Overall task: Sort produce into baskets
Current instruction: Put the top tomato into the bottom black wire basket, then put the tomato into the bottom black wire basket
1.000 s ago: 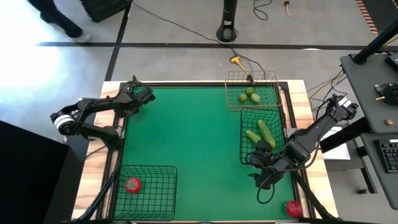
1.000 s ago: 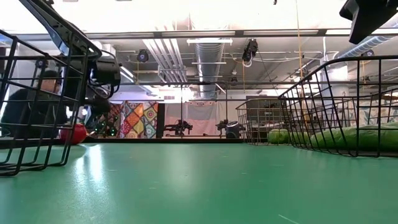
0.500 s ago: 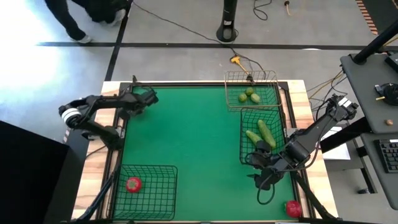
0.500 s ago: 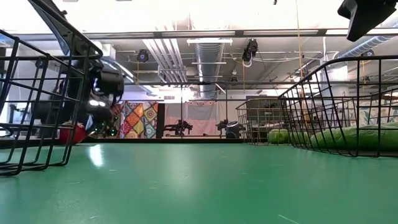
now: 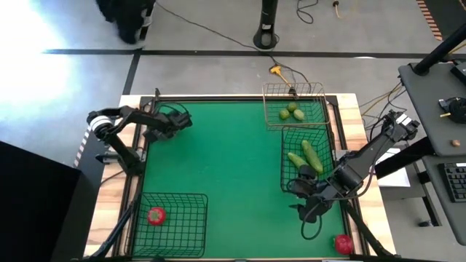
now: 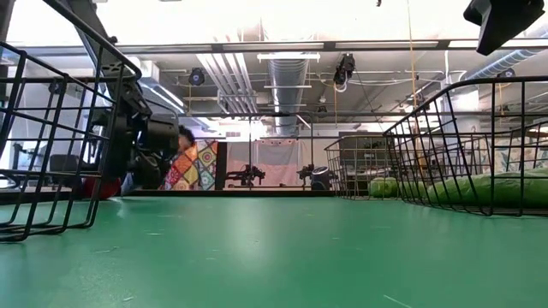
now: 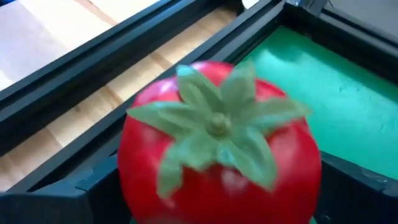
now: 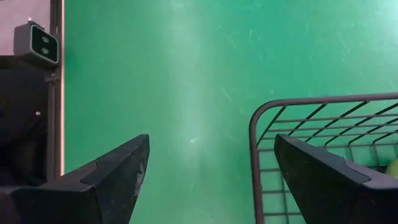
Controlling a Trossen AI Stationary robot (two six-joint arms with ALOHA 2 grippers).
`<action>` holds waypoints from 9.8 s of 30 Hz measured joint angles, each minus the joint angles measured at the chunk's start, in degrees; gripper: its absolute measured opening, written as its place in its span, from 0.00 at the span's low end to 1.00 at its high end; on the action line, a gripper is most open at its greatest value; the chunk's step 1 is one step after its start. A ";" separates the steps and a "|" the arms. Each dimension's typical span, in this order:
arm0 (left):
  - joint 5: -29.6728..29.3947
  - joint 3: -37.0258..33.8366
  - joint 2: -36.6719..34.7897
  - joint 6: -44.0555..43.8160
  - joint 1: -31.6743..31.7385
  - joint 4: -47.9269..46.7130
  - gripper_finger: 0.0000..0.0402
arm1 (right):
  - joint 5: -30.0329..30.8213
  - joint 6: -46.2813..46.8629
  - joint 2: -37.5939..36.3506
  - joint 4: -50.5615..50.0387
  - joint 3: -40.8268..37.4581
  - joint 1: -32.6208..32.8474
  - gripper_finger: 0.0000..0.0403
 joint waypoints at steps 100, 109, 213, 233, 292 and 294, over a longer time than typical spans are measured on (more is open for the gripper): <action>7.60 63.68 4.57 12.45 -88.19 -59.91 0.84 | 1.23 -30.30 0.02 13.55 16.11 -8.04 0.84; 1.98 60.28 4.87 40.89 -74.49 -47.58 0.81 | 1.13 -11.10 6.65 13.49 13.60 2.88 0.84; 9.25 34.46 -16.79 70.09 -77.95 -4.79 0.80 | -16.05 -19.63 33.72 -5.22 30.16 -16.67 0.77; 7.99 21.82 -22.59 54.56 -73.32 -11.79 0.80 | -15.31 -39.33 50.69 24.17 30.54 -40.13 0.82; 22.60 22.35 5.20 71.30 -41.72 18.40 0.80 | 12.62 -16.62 30.88 -11.52 35.37 -8.59 0.95; 22.64 22.39 5.62 71.49 -41.20 18.61 0.80 | 13.02 -16.24 30.88 -12.31 35.36 -8.59 0.95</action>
